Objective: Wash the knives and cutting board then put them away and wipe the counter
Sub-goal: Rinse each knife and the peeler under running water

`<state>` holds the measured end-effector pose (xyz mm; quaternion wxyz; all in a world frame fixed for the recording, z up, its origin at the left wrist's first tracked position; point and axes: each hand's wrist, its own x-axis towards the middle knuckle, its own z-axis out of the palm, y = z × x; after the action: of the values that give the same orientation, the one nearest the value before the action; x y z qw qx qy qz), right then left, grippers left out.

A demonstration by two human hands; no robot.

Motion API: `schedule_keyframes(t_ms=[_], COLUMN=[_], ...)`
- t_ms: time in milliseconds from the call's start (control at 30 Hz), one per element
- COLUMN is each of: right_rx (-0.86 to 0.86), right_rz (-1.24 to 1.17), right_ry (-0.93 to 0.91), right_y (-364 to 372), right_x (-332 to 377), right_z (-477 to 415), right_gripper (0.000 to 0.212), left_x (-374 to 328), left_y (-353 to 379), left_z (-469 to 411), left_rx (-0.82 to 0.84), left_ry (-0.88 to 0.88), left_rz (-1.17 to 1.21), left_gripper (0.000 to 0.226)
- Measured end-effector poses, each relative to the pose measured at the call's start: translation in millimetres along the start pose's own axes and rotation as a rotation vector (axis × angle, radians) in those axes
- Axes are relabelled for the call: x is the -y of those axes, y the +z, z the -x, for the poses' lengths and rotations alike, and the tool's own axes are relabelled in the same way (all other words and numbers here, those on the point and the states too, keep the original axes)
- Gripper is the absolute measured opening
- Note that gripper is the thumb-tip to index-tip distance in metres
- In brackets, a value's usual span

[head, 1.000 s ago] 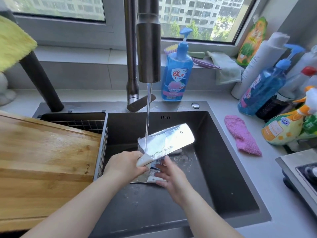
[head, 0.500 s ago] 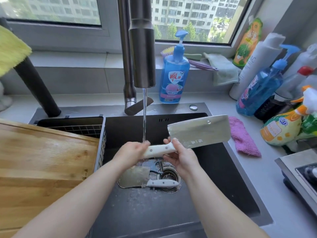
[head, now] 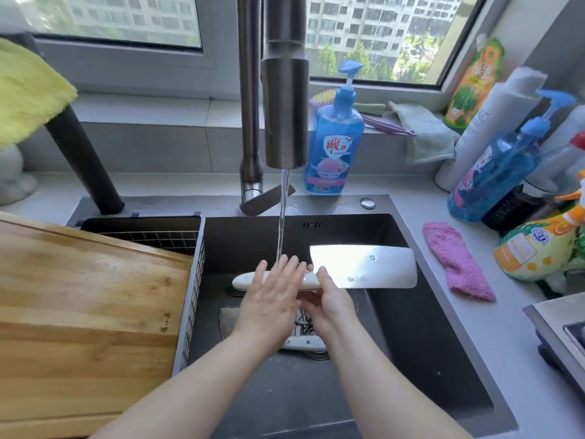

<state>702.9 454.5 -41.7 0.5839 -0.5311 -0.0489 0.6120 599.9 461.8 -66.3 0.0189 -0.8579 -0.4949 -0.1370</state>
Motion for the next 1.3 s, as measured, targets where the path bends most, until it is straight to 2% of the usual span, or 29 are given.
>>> schedule_keyframes(t_ms=[67, 133, 167, 233, 300, 367, 467, 533, 600, 667, 733, 800, 867, 933, 967, 1100, 1167, 1233, 1300], right_rx=[-0.028, -0.056, -0.062, -0.060, -0.060, -0.044, -0.040, -0.047, -0.034, -0.024, -0.030, -0.035, -0.035, -0.036, -0.029, 0.067, 0.139, 0.177, 0.182], right_rz=[-0.012, -0.010, -0.008, -0.003, 0.005, -0.009, 0.017, 0.051, 0.077, 0.081, 0.059, 0.047, 0.076, 0.119, 0.136, 0.227, 0.244, 0.235, 0.217], right_ry=[-0.035, -0.065, -0.068, -0.042, -0.005, 0.001, -0.030, -0.034, -0.018, 0.007, 0.022, 0.016, 0.001, -0.001, 0.001, 0.019, 0.029, 0.022, 0.004], right_y=[-2, -4, -3, 2, 7, 7, 1, -1, 1, 6, 7, 5, 1, -3, -4, -9, -10, -11, -11], right_x=[2, 4, 5, 4, 2, 2, 2, 2, 0, -2, -3, -1, 0, 0, 0, 0, 0, 1, 4], right_z=[-1, -2, -1, 3, 7, 9, 10, 11, 13, 14, 13, 13, 12, 12, 12, 11, 10, 7, 5], right_gripper=[0.020, 0.019, 0.019, 0.022, 0.023, 0.023, 0.022, 0.022, 0.023, 0.023, 0.023, 0.022, 0.019, 0.018, 0.017, 0.015, 0.021, 0.025, 0.020], left_x=[15, 18, 13, 0, -5, 0, 17, 25, 18, 14, 14, 19, 25, 23, 22, 35, 42, 42, 34], left_y=[-1, -2, -3, 8, 17, 14, -7, 0, -1, 10, 12, 5, -8, -16, -19, -30, -36, -38, -39], left_z=[5, 6, 10, 14, 13, 6, 0, 3, 3, -1, -6, -7, -5, -2, -2, -9, -10, -9, -8], left_rx=[0.106, 0.137, 0.127, 0.042, -0.048, -0.087, 0.175, 0.176, 0.003, -0.172, -0.186, -0.078, 0.042, 0.331, 0.496, 0.847, 1.051, 1.140, 1.102], left_ry=[-0.131, -0.221, -0.182, 0.014, 0.091, 0.084, -0.079, -0.144, -0.085, 0.041, 0.108, 0.084, -0.012, -0.184, -0.250, -0.431, -0.482, -0.500, -0.519], left_rz=[-0.045, -0.074, -0.040, -0.031, -0.046, -0.028, -0.093, -0.153, -0.130, -0.111, -0.085, -0.082, -0.097, -0.010, 0.095, 0.849, 1.128, 1.313, 1.380], left_gripper=[0.078, 0.086, 0.084, 0.064, 0.056, 0.053, 0.053, 0.052, 0.034, 0.028, 0.026, 0.047, 0.048, 0.043, 0.040, 0.026, 0.026, 0.031, 0.029])
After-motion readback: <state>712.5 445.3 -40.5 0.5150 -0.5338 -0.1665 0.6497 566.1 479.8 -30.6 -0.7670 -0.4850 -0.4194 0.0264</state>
